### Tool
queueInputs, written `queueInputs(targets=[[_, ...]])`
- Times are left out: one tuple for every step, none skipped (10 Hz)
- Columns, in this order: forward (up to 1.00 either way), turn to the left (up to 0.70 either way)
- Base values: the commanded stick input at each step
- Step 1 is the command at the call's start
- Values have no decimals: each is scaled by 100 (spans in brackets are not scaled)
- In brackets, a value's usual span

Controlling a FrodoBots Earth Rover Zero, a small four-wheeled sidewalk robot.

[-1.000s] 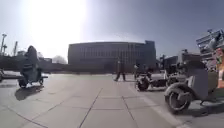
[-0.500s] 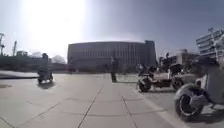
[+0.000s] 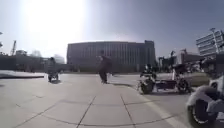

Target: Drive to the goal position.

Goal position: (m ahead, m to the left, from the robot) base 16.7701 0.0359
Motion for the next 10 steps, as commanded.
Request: queueInputs(targets=[[50,0],[50,0],[50,0],[50,0],[50,0],[50,0],[50,0],[50,0],[50,0],[50,0]])
